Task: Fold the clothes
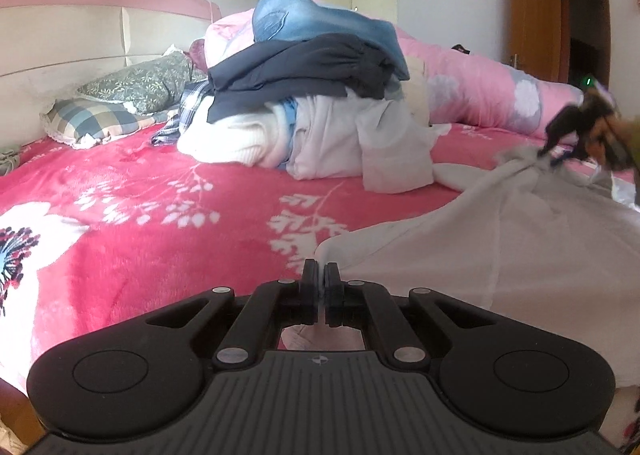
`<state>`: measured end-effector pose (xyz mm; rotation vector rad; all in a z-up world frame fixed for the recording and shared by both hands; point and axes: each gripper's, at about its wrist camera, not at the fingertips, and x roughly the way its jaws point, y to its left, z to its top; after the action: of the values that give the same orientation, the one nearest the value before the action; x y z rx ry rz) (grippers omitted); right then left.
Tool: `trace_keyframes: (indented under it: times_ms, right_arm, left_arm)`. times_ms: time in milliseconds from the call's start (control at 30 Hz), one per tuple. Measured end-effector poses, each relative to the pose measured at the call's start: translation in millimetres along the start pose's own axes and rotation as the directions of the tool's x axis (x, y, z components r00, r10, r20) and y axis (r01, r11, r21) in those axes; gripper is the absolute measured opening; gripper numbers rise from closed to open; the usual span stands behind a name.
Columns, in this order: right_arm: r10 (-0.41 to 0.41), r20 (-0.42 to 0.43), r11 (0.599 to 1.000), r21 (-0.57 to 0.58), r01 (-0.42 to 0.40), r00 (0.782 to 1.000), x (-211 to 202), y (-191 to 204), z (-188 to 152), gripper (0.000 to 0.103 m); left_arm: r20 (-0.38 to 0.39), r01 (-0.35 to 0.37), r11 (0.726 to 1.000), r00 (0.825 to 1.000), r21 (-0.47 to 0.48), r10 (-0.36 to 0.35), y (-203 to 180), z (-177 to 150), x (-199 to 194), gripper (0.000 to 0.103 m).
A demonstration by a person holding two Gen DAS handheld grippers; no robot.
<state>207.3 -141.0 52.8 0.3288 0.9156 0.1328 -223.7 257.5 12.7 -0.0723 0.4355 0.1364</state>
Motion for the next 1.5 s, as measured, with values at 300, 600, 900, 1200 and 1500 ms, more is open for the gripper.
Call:
trace_keyframes:
  times_ms: [300, 600, 900, 1200, 1500]
  right_arm:
    - [0.188, 0.04, 0.948, 0.252, -0.192, 0.981, -43, -59, 26, 0.038]
    - [0.498, -0.035, 0.838, 0.275, -0.471, 0.866, -212, -89, -78, 0.05]
    - [0.458, 0.1, 0.872, 0.147, -0.468, 0.884, -443, -133, -230, 0.061]
    - [0.378, 0.054, 0.917, 0.116, -0.382, 0.924, -439, -153, -297, 0.072]
    - [0.235, 0.084, 0.966, -0.13, -0.224, 0.968, -457, -138, -284, 0.071]
  left_arm:
    - [0.049, 0.049, 0.997, 0.998, -0.058, -0.046, -4, 12, -8, 0.001]
    - [0.242, 0.315, 0.949, 0.921, -0.001, -0.306, -44, 70, -42, 0.001]
    - [0.186, 0.586, 0.731, 0.721, 0.348, -0.667, -189, 83, -68, 0.001]
    - [-0.221, 0.638, 0.656, 0.763, 0.402, -0.607, -281, -35, -50, 0.007]
    - [-0.21, 0.715, 0.648, 0.697, 0.261, -0.685, -233, -17, -71, 0.051]
